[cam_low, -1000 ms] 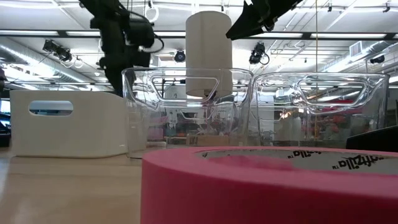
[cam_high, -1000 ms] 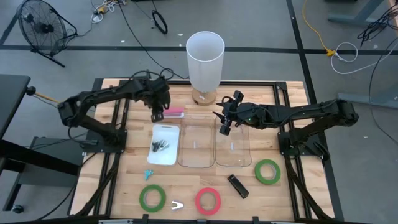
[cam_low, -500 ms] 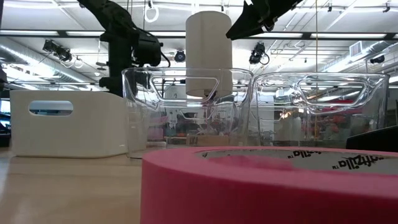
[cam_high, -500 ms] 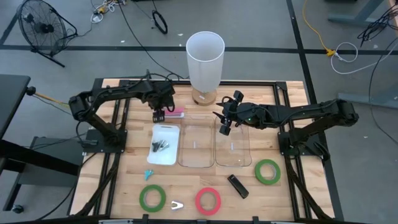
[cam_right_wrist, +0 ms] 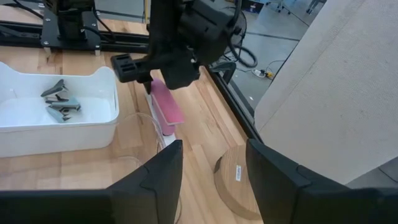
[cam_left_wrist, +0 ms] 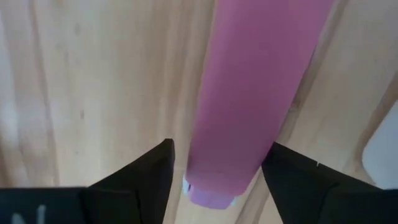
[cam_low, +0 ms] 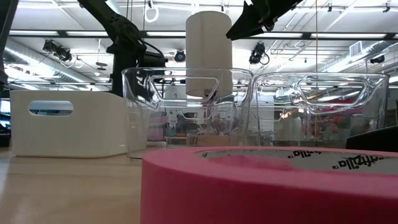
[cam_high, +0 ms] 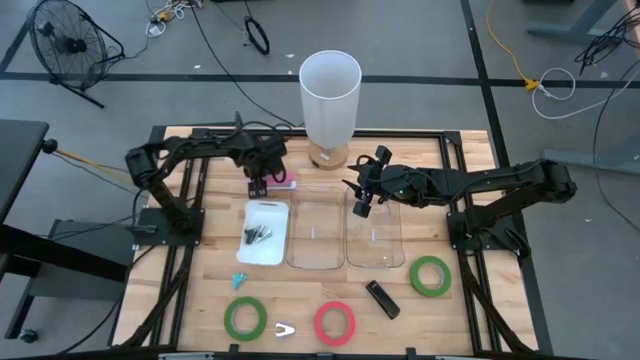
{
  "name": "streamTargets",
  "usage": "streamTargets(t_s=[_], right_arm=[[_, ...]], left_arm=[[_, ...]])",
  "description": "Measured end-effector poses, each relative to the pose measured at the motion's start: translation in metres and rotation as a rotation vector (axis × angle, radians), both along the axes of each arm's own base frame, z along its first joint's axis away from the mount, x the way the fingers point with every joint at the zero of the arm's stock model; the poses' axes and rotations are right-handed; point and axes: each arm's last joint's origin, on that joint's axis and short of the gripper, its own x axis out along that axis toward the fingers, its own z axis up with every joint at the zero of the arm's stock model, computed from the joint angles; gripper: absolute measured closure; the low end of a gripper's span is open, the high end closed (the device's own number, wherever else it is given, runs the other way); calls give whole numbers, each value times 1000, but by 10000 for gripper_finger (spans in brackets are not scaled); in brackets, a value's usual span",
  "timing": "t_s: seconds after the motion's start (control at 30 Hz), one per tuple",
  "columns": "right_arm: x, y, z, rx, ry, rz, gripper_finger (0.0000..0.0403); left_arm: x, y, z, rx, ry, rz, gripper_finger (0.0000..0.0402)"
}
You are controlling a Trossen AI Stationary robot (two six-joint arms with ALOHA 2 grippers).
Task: Pick and place Stapler, Stapler remover, tape
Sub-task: Put the pink stapler into the right transparent bin
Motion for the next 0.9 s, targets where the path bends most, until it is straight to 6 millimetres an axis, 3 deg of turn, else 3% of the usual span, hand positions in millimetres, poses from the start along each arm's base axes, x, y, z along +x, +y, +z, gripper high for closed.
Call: streamTargets(t_s=[0.2,0.57,0.77,0.9], right_arm=[[0,0,0,0,0,0,227],[0,0,0,0,1,0,227],[0,0,0,0,0,0,227],[0,0,0,0,0,1,227]], left_arm=[[1,1,-4,-3,14,5,250],[0,0,-2,5,23,3,250],[-9,-3,26,52,7,8,250],[-16,-11,56,88,-18,16,250]])
